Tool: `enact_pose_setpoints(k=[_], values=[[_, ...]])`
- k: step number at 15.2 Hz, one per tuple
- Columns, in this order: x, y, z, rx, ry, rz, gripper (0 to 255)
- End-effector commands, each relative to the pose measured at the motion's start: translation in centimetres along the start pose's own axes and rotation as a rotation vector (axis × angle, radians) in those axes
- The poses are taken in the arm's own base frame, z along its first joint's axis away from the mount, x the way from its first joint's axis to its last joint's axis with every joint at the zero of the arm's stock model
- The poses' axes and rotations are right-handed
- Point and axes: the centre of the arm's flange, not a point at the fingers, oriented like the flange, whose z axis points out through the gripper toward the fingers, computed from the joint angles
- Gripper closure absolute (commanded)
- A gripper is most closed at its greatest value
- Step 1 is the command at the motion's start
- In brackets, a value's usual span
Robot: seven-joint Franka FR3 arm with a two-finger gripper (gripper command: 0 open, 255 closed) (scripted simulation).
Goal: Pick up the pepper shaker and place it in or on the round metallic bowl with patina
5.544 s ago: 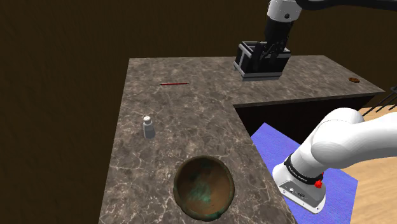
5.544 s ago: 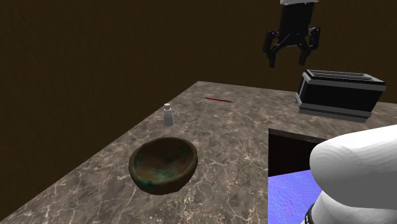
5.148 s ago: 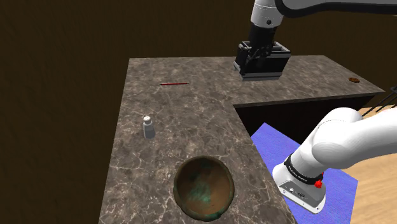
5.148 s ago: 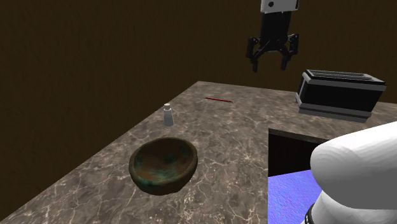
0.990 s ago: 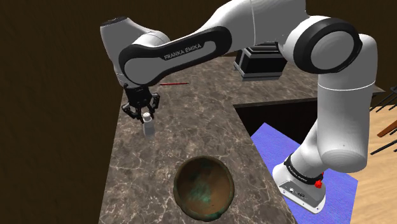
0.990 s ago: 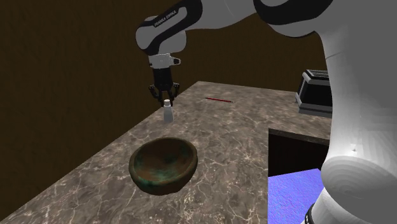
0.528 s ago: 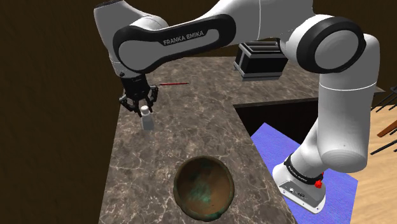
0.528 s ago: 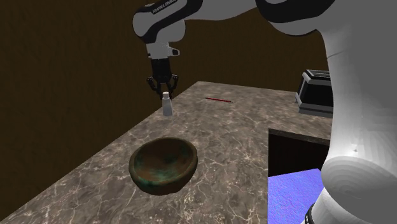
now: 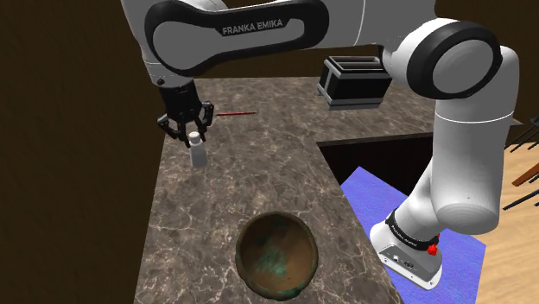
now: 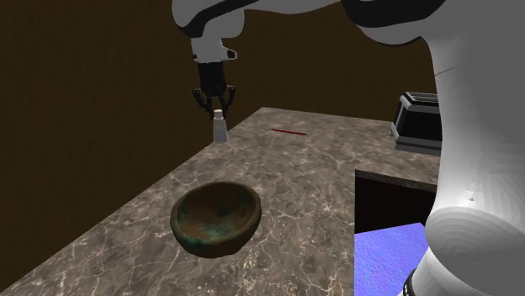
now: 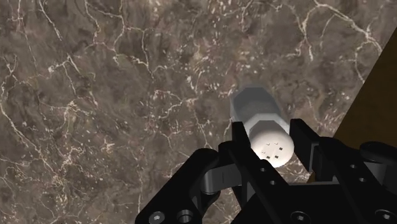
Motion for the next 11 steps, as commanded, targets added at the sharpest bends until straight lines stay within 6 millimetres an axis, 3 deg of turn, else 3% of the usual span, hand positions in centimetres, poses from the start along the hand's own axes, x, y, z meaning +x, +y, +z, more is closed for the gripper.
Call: enact_pose_setpoints(k=[1,11], values=[[-0.1,0.1,-1.1,0.000,0.000,0.000,255],[-0.6,0.4,-6.3,0.000,0.000,0.000,255]])
